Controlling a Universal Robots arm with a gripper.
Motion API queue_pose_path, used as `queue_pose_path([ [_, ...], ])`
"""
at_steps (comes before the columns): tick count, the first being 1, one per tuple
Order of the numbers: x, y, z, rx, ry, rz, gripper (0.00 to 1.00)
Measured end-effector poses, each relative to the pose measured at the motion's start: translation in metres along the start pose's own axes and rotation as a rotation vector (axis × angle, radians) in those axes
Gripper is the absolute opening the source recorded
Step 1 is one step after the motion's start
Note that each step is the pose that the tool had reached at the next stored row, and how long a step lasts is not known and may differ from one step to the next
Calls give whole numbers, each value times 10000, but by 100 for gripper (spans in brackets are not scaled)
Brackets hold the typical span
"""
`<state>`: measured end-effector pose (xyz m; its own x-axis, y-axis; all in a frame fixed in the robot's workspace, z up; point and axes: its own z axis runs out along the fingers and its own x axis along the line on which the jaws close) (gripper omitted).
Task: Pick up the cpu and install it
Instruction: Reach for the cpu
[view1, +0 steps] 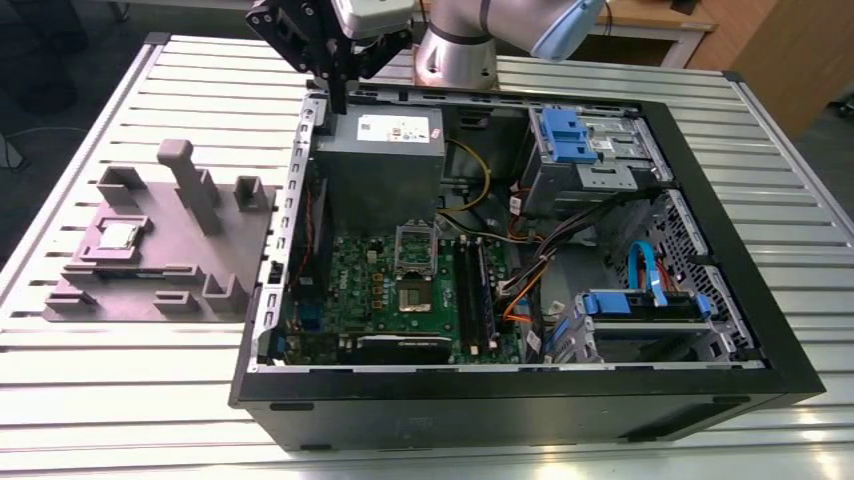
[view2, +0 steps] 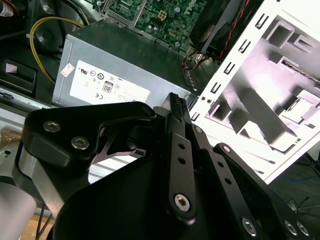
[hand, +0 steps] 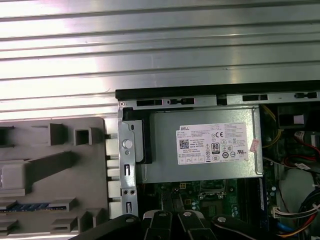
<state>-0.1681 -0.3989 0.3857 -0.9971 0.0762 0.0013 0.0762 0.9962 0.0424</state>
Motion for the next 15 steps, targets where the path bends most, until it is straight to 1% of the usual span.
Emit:
queue_pose_path([
  [15, 31, -3, 6, 1, 16, 1, 10],
])
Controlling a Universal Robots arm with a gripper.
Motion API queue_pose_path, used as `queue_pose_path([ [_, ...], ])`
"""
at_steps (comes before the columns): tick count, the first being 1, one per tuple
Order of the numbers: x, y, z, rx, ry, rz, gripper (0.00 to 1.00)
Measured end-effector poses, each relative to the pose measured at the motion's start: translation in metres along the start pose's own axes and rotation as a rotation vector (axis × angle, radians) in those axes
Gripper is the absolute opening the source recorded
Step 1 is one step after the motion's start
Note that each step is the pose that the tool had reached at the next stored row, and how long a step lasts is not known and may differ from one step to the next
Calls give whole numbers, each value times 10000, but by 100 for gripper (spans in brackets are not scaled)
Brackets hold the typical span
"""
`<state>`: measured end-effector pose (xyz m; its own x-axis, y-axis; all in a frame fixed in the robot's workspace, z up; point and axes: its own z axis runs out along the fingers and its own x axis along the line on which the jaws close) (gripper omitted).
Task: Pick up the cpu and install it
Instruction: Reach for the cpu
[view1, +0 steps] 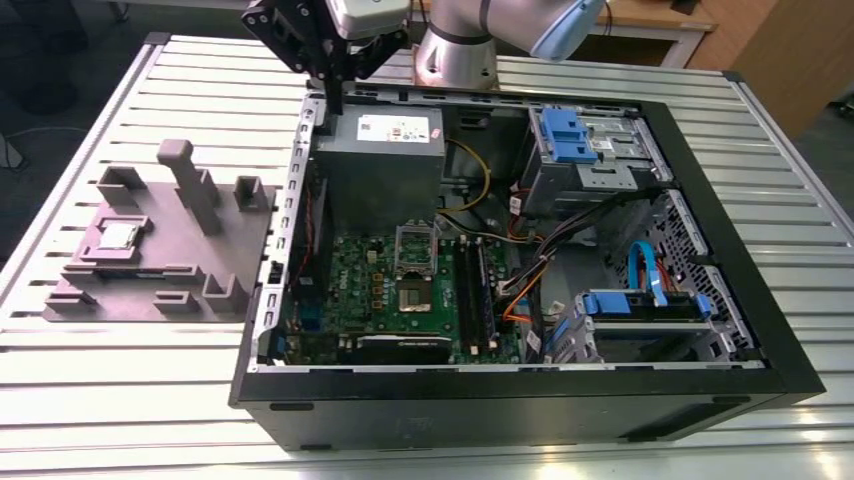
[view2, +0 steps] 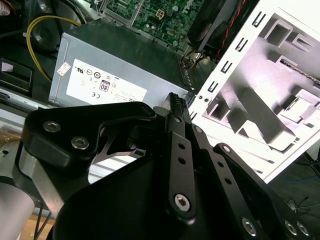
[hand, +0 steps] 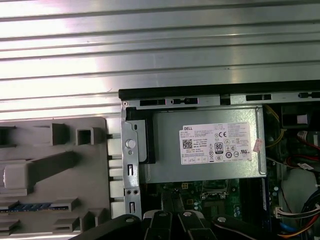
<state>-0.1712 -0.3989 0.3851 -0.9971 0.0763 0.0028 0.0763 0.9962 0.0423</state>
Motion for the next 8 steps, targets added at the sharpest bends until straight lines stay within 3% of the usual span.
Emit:
queue_pose_path([
  [8, 28, -2, 3, 1, 9, 0, 10],
])
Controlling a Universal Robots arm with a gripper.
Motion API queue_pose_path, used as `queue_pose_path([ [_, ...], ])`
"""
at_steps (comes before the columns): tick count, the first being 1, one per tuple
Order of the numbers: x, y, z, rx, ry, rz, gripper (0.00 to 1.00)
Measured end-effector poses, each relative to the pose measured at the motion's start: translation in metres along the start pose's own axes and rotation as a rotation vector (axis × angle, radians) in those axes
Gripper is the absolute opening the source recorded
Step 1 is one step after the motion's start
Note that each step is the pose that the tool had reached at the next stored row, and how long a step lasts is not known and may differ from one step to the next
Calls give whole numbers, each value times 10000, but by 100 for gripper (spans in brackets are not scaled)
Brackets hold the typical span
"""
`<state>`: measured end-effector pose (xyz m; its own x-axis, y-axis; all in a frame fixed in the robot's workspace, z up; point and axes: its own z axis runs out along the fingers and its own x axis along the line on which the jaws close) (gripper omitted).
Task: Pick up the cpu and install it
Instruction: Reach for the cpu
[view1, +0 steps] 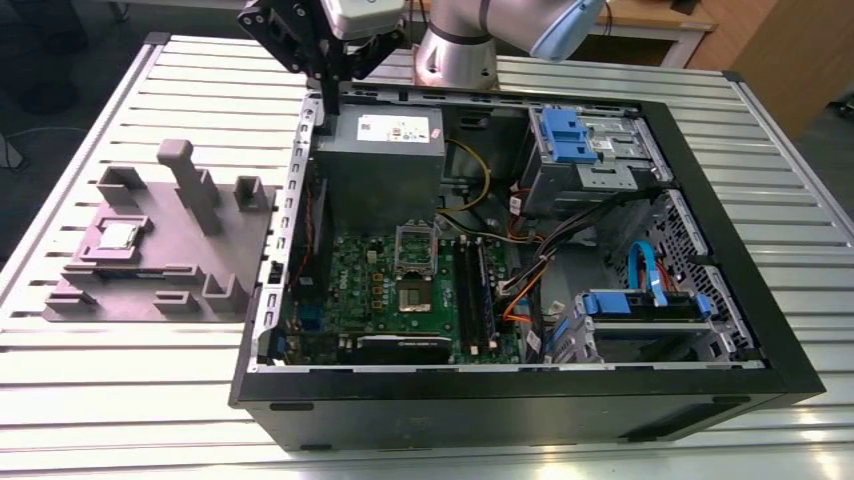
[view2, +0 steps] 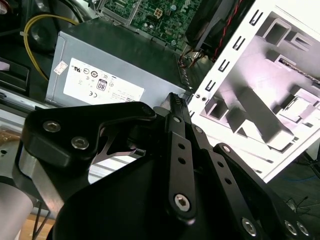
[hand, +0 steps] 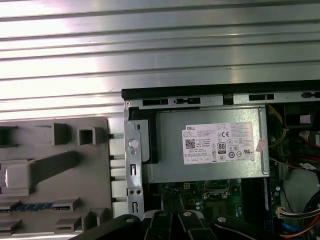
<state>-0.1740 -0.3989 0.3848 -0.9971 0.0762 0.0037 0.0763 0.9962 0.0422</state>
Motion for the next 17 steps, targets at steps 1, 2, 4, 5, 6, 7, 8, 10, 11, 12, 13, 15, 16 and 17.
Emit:
queue_pose_path([
  [1, 2, 0, 0, 0, 0, -1, 10],
  [2, 7, -1, 1, 0, 0, 0, 10],
  [4, 15, -1, 1, 0, 0, 0, 10],
  [5, 17, -1, 1, 0, 0, 1, 10],
  [6, 20, -2, 1, 0, 0, 1, 10],
  [7, 23, -2, 1, -1, 0, 1, 10],
  [8, 26, -2, 1, -1, 0, 0, 10],
  [10, 33, -3, 1, -1, 0, 1, 10],
  [11, 37, -3, 1, -1, 0, 0, 10],
  [12, 41, -3, 1, 0, 0, 0, 10],
  [13, 45, -3, 1, 0, 0, 0, 10],
  [15, 53, -4, 1, 0, 0, 0, 10],
  [16, 58, -4, 1, 0, 0, 0, 10],
  [17, 62, -5, 1, 0, 0, 0, 10],
])
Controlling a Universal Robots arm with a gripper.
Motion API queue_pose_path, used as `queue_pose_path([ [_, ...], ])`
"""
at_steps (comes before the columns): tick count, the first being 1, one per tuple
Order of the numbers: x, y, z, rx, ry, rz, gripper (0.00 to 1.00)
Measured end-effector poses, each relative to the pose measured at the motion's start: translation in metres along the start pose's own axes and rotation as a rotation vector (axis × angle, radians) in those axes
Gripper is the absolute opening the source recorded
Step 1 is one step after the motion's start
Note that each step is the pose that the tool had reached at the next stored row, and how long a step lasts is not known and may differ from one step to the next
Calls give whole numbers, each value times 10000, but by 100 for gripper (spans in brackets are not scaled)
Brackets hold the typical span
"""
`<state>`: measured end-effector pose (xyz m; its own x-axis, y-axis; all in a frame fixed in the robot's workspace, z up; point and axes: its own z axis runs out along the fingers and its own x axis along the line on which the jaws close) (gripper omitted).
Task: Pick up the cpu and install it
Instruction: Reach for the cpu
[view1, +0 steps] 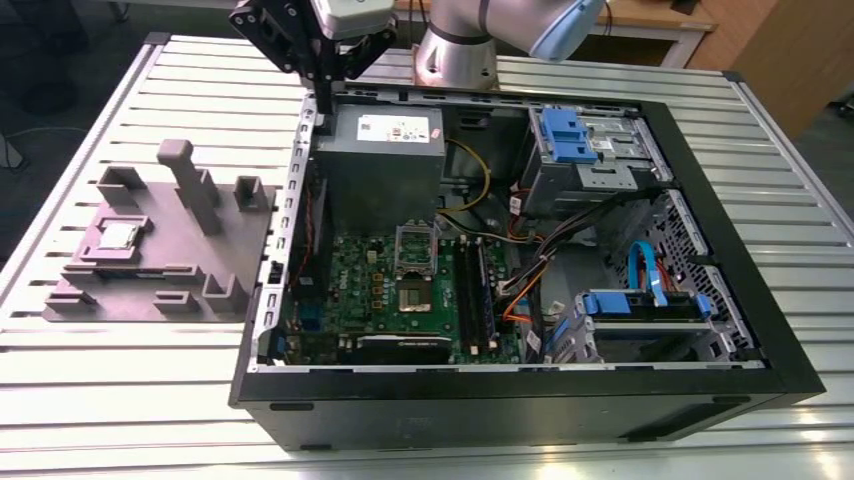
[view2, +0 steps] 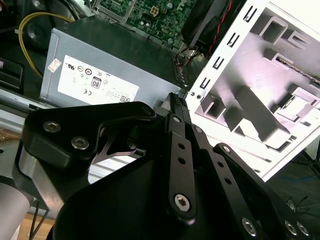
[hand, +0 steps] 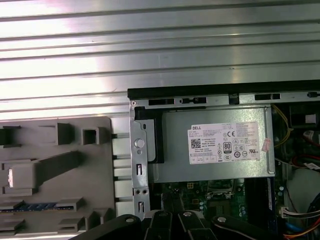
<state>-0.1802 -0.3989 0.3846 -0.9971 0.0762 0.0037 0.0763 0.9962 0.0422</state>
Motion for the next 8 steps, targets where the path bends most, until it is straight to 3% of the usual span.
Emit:
queue_pose_path([
  [8, 30, -2, 1, 0, 0, 0, 10],
])
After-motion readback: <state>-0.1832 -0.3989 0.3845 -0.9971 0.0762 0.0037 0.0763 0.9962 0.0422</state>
